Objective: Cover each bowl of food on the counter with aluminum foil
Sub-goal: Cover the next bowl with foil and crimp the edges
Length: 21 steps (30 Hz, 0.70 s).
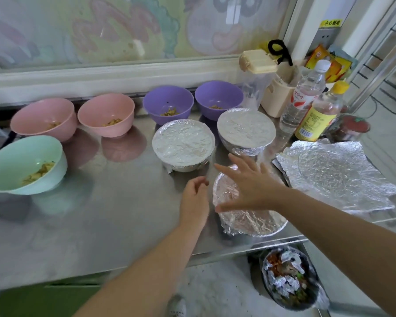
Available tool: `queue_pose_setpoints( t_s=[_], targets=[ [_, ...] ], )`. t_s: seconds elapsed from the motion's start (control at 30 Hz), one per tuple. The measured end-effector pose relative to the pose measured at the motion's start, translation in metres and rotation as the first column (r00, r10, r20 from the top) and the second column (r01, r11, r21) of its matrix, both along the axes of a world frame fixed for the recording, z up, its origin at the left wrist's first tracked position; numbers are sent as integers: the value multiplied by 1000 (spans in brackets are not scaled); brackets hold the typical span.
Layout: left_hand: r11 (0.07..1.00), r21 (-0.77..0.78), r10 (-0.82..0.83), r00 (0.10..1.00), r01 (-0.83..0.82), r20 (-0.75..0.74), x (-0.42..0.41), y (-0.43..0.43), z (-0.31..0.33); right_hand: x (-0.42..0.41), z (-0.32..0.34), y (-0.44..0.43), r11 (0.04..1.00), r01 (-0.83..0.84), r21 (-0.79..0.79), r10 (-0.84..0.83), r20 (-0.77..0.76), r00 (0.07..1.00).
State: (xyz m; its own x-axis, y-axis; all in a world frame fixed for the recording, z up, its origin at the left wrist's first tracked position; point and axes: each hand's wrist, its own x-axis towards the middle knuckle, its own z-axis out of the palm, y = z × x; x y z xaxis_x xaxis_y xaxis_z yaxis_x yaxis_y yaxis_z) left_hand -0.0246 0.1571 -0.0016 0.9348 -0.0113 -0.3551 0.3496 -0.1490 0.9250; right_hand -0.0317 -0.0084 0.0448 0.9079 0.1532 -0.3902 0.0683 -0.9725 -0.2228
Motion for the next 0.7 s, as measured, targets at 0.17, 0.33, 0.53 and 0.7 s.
queue_pose_setpoints(
  t_s=[0.17,0.33,0.53,0.7],
  targets=[
    [994,-109,-9,935,-31,-355,-32,11,-14,1,-9,-1,990,-28,-136,21,-54,998],
    [951,-306,-218,805,48,-551,-57,10,-8,4,-11,-1,988,-29,-152,23,-44,999],
    [784,-549,-191,728,-290,-658,-67,6,-21,5,-17,-4,989,-26,-147,21,-31,999],
    [684,-617,-181,729,-389,-660,-77,2,-19,5,-16,-4,988,-30,-153,24,-41,999]
  ],
)
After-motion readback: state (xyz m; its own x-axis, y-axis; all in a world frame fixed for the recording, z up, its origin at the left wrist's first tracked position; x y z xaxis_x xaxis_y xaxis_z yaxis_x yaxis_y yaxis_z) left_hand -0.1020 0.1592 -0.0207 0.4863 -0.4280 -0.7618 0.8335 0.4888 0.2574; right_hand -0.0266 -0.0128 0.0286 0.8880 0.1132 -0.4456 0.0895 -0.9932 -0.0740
